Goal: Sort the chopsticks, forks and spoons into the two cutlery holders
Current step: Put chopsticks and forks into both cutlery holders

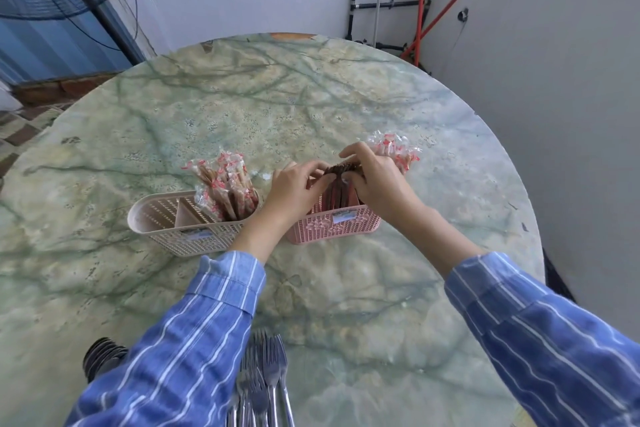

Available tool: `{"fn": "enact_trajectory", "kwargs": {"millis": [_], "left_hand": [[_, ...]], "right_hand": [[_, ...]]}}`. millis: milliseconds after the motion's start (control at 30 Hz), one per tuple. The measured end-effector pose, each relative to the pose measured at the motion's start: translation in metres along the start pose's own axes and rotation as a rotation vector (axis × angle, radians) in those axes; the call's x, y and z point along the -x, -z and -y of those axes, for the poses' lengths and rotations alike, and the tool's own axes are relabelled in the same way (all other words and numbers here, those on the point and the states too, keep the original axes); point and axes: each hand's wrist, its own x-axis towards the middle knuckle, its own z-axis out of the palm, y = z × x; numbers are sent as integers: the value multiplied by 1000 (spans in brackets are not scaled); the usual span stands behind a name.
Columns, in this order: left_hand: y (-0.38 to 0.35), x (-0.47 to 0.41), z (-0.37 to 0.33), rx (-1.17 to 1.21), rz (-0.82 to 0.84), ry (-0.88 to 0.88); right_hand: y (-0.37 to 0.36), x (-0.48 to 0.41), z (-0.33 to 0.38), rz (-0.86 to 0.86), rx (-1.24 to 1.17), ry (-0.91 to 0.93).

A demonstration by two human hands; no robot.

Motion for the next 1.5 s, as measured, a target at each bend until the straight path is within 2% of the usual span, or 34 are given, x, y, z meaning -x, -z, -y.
{"fn": "enact_trajectory", "kwargs": {"millis": [233, 400, 600, 667, 767, 933, 1067, 1167, 1267, 1400, 1500], "left_hand": [[-3, -1, 9, -13, -111, -39], [1, 5, 8, 18, -131, -68], [3, 7, -3, 193, -43, -51], [2, 6, -3, 207, 8, -31], [-2, 1, -2, 168, -15, -41], [-7, -6, 1, 99, -12, -83], [-9, -8, 3, 67, -33, -84], [-5, -3, 3, 112, -98, -75], [-6, 3, 9, 11, -196, -52], [-13, 10, 22, -178, -160, 24], [-13, 12, 25, -151, -168, 63]], "right_hand": [[-35, 15, -1, -211, -252, -243], [-44, 20, -3, -315, -263, -254], [-47, 29, 5, -316, -290, -220], [-46, 30, 5, -346, -261, -194], [-45, 25, 1, -375, -194, -184], [-40, 22, 0, -339, 23, -227], [-39, 29, 0, -419, 137, -106], [-39, 35, -4, -449, 113, -2], [-41, 41, -10, -458, 64, 32], [-51, 55, -8, -487, -16, 66], [-61, 69, -11, -530, -10, 102]]}}
